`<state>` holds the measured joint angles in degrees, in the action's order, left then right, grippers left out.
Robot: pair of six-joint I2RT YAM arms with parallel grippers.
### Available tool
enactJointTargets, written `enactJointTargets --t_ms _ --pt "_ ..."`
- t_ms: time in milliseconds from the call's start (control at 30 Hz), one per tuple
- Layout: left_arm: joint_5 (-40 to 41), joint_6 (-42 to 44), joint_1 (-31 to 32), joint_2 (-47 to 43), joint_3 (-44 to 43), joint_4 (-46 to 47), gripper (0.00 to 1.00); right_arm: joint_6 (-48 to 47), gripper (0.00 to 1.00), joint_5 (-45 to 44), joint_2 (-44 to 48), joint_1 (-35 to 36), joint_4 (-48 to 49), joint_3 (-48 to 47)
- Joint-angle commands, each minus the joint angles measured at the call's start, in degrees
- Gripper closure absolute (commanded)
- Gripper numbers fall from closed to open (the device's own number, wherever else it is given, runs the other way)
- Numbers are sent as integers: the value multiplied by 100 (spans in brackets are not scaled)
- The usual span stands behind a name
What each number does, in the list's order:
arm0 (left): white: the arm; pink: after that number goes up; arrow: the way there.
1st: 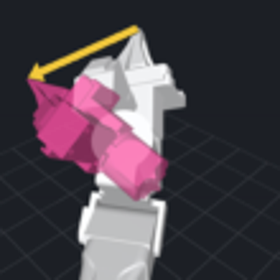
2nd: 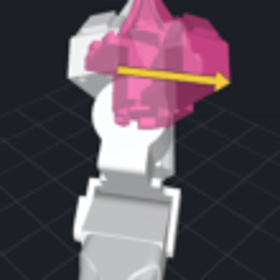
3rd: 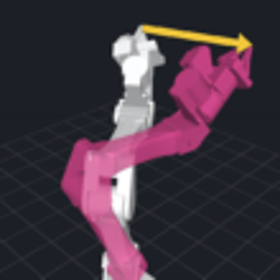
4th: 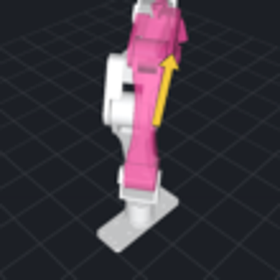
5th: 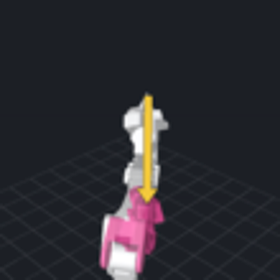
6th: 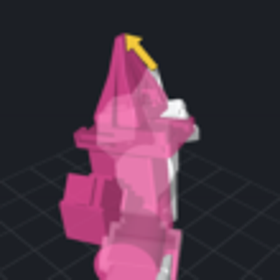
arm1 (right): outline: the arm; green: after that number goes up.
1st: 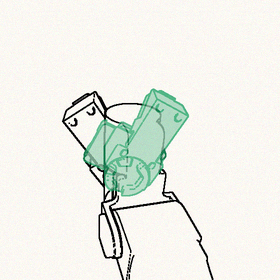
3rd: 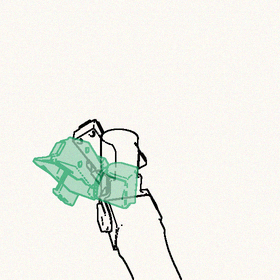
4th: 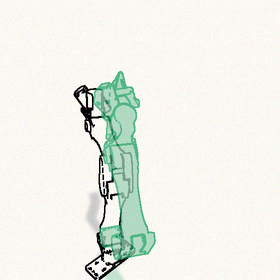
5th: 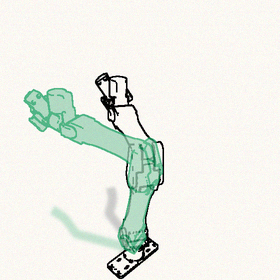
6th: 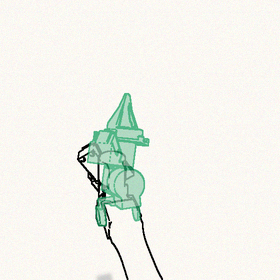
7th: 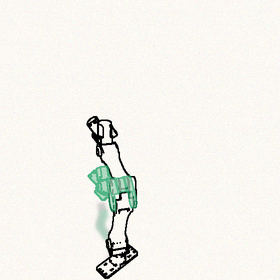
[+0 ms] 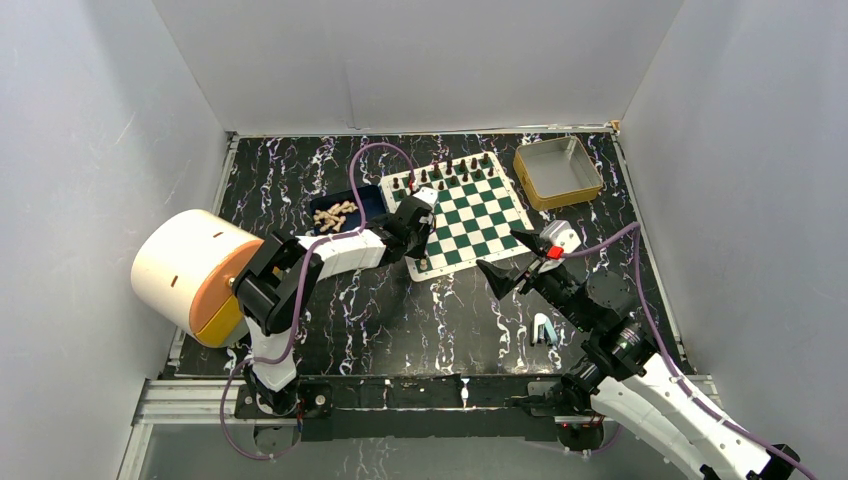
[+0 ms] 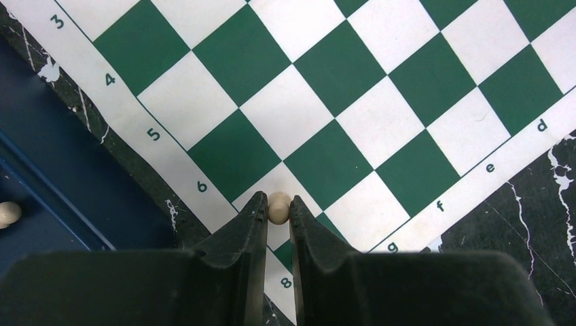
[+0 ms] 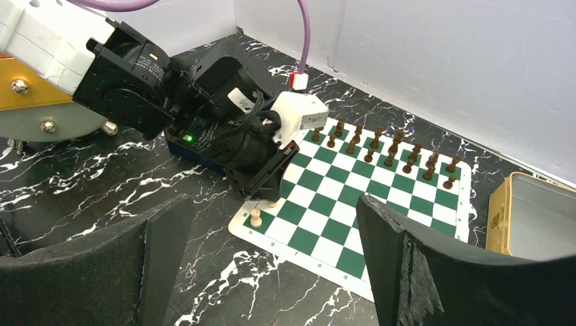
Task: Set up the chess pieces on the board
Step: Place the chess piece on the chessboard.
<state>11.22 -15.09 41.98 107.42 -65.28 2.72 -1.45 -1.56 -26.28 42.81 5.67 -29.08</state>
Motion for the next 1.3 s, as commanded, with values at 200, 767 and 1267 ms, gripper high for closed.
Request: enactJointTargets --t_ms 200,767,1267 --pt "6 -38 35 -186 45 -57 92 -13 1 -88 9 -3 228 -141" --pt "-124 -96 39 -375 -165 -388 78 5 1 -46 0 -7 202 -93" --pt "578 -293 32 -689 -841 -987 69 101 1 121 -262 -5 382 -205"
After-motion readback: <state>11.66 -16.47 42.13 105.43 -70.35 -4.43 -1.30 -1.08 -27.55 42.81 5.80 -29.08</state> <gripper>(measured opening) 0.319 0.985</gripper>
